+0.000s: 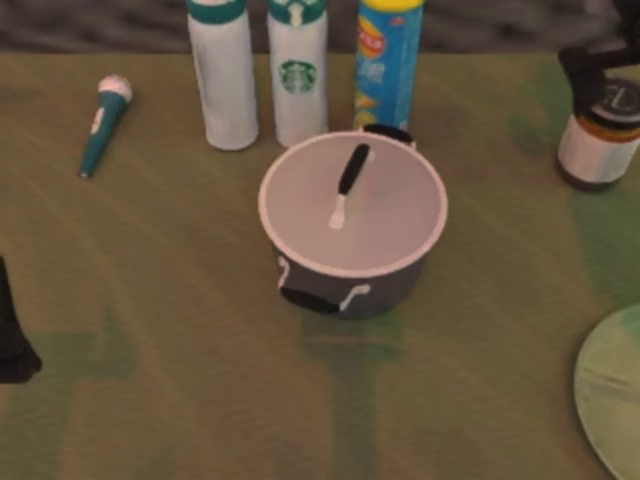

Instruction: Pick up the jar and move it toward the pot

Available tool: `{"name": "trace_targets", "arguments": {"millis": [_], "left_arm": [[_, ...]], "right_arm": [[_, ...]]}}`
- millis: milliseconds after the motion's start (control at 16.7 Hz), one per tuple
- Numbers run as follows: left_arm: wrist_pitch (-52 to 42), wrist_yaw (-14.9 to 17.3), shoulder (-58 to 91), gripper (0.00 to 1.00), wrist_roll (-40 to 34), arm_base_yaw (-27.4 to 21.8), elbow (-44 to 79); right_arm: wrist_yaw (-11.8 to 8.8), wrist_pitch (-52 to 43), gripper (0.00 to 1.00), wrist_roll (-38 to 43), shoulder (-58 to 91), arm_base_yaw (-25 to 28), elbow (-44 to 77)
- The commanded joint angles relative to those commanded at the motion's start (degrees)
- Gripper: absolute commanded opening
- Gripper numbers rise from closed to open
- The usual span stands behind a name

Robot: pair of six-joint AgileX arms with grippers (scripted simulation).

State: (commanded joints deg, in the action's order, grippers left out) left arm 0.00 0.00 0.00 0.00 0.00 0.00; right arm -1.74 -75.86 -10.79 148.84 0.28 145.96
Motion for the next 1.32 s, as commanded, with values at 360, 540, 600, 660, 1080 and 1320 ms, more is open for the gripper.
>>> {"name": "trace_targets", "arguments": {"millis": [360, 540, 600, 660, 1080, 1320], "left_arm": [[0.0, 0.0, 0.0, 1.0, 0.0, 0.0, 0.0], [0.0, 0.0, 0.0, 1.0, 0.0, 0.0, 0.0], [0.0, 0.0, 0.0, 1.0, 0.0, 0.0, 0.0], [0.0, 0.0, 0.0, 1.0, 0.0, 0.0, 0.0], [0.0, 0.0, 0.0, 1.0, 0.0, 0.0, 0.0], [0.0, 0.0, 0.0, 1.0, 0.0, 0.0, 0.0]], "right_arm": [[0.03, 5.0, 1.0, 0.05, 1.22, 0.08, -3.77], [0.08, 8.68, 1.0, 0.23, 2.22, 0.22, -6.44], [0.08, 9.06, 1.0, 0.25, 2.33, 0.24, -6.72], [0.08, 9.06, 1.0, 0.25, 2.33, 0.24, -6.72], [0.08, 9.06, 0.62, 0.25, 2.33, 0.24, -6.72], [0.08, 9.06, 0.32, 0.25, 2.33, 0.24, -6.72]]}}
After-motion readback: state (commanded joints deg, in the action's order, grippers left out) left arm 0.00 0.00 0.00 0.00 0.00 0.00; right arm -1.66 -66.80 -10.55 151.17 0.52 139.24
